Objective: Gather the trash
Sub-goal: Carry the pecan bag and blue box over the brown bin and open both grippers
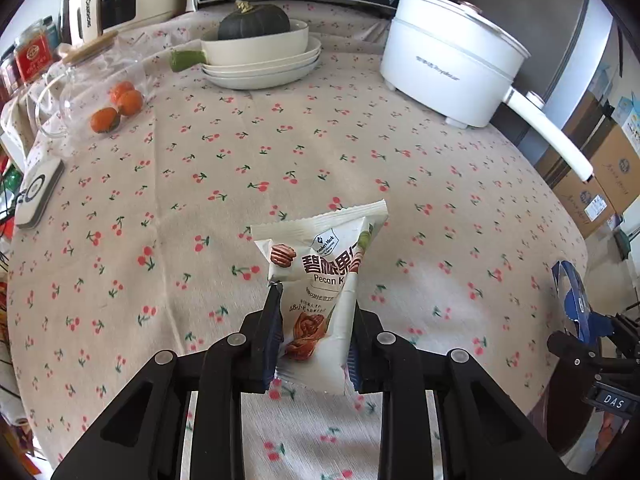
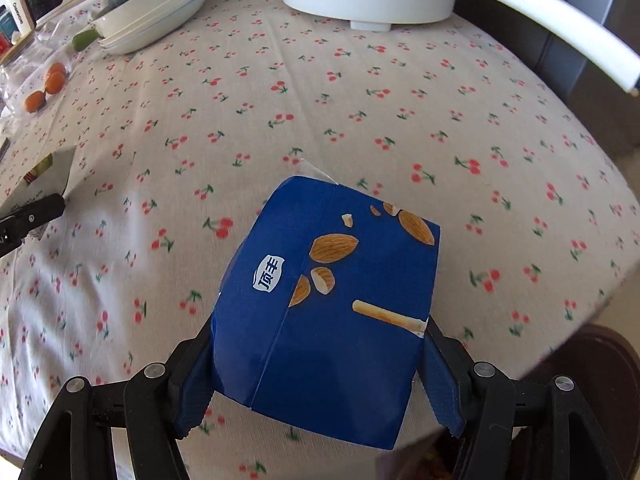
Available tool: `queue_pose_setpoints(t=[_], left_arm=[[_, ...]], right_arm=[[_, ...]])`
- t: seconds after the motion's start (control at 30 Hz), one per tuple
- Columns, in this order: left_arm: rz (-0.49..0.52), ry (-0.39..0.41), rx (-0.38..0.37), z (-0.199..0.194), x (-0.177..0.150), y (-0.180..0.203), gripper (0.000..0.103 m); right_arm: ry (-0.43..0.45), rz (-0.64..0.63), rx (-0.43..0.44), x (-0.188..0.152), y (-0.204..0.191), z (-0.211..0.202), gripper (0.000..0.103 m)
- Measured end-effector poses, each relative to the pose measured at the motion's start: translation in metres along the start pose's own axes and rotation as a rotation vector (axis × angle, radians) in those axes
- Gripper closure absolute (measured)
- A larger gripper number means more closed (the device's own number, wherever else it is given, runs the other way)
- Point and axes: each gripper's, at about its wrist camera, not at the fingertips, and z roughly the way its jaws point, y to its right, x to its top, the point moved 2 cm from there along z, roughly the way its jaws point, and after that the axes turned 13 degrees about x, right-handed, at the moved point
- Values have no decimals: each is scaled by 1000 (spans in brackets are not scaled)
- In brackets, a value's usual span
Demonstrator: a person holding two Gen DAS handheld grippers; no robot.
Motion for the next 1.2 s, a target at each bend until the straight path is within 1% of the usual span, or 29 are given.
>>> queue_pose_setpoints(t=[0.13,0.3,0.43,0.57,0.77,1.0,1.1,1.2], left_arm=[[28,21,-26,-35,-18,13,74],[55,46,-80,-75,-39,35,74],[98,69,-109,-99,-55,58,74],[142,78,-145,-115,-69,83,74],[214,69,-219,-125,-84,131,74],[321,49,-326,-128,-98,194,74],[350,26,-360,-125,-104,220,74],[385,10,-377,-119,-112,244,73]], right_arm=[[24,-12,-16,-21,2,-31,29],[62,6,-12,-41,8,-67,29],[83,29,-14,-61,19,-91,29],[102,58,-22,-76,32,-109,29],[133,114,-35,-94,60,-129,29],[138,172,-72,-118,100,-150,29],[131,198,-90,-128,118,-156,28],[112,218,-106,-139,132,-158,28]])
